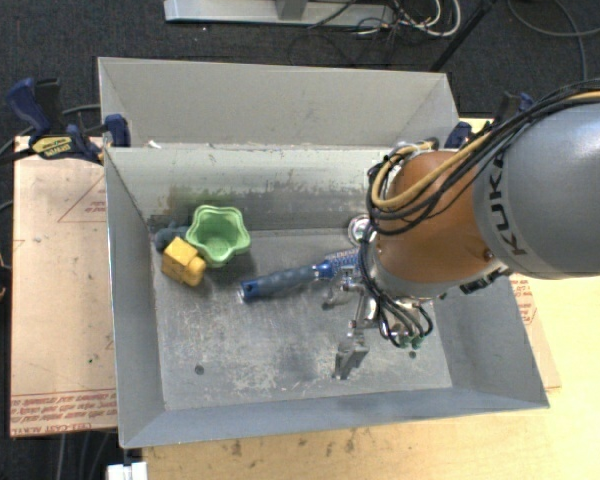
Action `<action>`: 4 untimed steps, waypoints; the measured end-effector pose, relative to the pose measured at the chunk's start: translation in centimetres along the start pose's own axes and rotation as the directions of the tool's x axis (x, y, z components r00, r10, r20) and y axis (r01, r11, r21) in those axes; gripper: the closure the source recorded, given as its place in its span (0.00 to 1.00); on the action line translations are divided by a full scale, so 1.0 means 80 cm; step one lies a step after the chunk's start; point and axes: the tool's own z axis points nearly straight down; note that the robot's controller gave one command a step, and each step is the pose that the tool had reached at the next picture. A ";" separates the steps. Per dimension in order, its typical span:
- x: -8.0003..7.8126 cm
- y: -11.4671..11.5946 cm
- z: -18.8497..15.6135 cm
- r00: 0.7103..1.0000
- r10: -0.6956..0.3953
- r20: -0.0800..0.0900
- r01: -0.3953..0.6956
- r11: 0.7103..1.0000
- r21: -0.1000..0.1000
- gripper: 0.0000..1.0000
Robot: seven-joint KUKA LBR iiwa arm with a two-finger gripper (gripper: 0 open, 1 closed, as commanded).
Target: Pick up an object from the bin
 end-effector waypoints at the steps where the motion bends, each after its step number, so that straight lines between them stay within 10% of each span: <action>1: -0.105 0.058 0.002 0.976 0.219 0.004 -0.219 0.976 -0.002 0.00; 2: -0.133 0.055 0.086 1.000 0.003 0.005 -0.003 1.000 -0.001 0.00; 3: -0.136 0.056 0.082 1.000 0.003 0.016 -0.003 1.000 -0.003 1.00; 4: -0.141 0.053 -0.153 0.921 -0.390 0.008 0.390 0.921 0.003 1.00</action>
Offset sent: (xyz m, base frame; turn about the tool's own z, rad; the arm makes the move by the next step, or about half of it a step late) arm 0.0834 0.0442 -0.0017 0.2236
